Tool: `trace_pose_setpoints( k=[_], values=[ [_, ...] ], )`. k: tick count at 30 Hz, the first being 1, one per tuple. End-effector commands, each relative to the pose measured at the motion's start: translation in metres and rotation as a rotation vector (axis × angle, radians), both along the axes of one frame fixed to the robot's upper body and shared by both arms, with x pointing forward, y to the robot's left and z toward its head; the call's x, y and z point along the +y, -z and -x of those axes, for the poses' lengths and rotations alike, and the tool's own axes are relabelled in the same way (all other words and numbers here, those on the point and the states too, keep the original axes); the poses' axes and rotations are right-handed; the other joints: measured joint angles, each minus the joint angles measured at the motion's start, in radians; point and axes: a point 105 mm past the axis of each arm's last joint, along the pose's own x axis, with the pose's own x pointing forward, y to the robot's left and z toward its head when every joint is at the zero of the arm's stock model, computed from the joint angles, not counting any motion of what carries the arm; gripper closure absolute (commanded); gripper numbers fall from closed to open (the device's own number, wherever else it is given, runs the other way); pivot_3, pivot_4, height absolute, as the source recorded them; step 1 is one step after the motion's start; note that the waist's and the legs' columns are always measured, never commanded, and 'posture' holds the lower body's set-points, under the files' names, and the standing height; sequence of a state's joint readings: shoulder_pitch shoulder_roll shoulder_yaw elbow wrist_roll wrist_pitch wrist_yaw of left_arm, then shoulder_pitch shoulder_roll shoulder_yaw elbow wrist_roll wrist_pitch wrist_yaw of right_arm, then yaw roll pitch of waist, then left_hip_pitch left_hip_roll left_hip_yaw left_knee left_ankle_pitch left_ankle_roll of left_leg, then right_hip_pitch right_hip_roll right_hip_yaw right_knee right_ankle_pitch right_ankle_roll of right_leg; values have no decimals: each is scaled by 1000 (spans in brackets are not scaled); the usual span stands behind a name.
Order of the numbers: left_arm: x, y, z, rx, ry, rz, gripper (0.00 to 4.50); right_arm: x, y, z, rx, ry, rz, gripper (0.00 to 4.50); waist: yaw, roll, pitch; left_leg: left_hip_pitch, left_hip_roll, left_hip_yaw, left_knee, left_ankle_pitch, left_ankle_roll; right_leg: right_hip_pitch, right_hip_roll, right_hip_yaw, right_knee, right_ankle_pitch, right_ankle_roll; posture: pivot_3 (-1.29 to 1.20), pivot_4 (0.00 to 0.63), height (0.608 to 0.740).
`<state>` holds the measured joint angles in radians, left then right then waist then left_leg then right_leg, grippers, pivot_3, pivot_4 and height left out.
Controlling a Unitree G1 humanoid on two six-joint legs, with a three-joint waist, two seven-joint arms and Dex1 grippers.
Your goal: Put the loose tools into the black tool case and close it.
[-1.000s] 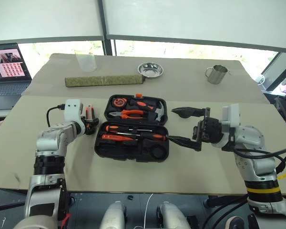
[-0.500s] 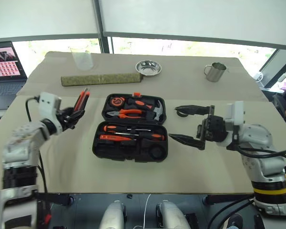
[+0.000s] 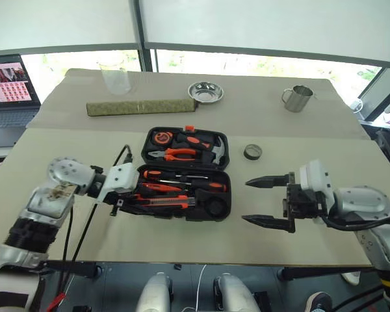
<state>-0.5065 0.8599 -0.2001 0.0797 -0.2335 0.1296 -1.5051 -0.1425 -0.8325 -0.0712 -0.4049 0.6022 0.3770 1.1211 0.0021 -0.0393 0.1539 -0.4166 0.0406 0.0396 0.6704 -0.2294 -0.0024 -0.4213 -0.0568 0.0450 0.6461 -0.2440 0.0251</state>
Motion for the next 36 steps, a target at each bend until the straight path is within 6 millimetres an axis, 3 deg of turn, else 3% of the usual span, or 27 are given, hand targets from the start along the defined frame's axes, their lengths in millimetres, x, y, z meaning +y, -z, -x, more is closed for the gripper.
trace_pose_setpoints(
  k=[1, 6, 13, 23, 30, 32, 36],
  values=[
    [-5, 1, -6, -39, -4, -43, 2751, -2, -6, 3, -54, 8, -11, 0, -1, 0, 0, 0, 0, 0, 0, 0, 0, 0, 0, 0, 0, 0, 0, 0, 150, 740],
    [-13, 9, -17, -79, -8, -97, 2751, -3, -3, 4, -57, 13, -27, 0, 2, 0, 0, 0, 0, -1, 2, 0, 0, 1, 0, 0, 0, 0, 0, 0, 150, 740],
    [-24, 10, -17, -61, 34, -93, 2751, -3, -2, 4, -63, 16, -32, 0, 7, 0, 0, 0, 0, -1, 5, 0, 1, 2, 0, 0, 1, 0, 1, 0, 150, 740],
    [-6, 14, -13, -41, 48, -178, 2751, -2, -3, -4, -78, 17, -33, 0, 0, 0, 0, 0, 1, -1, 5, -1, 1, 1, 1, 0, 2, 0, 1, 0, 150, 740],
    [-7, 16, -10, 2, 38, -173, 2751, 1, -6, -9, -88, 8, -32, 0, -9, 0, 0, 0, 2, -1, 5, -1, 1, 1, 2, 0, 2, 0, 1, 0, 150, 740],
    [-10, 15, -11, -18, 26, -155, 1747, 2, -7, -10, -90, 7, -34, 0, -10, 0, 0, 0, 2, -1, 5, -1, 1, 1, 2, 0, 2, 0, 1, 0, 150, 740],
    [-17, 3, -15, -48, 12, -53, 352, 3, -7, -11, -89, 7, -39, 0, -13, 0, 0, 0, 2, -1, 5, -1, 2, 1, 2, 0, 2, 0, 1, 0, 150, 740]
  ],
)
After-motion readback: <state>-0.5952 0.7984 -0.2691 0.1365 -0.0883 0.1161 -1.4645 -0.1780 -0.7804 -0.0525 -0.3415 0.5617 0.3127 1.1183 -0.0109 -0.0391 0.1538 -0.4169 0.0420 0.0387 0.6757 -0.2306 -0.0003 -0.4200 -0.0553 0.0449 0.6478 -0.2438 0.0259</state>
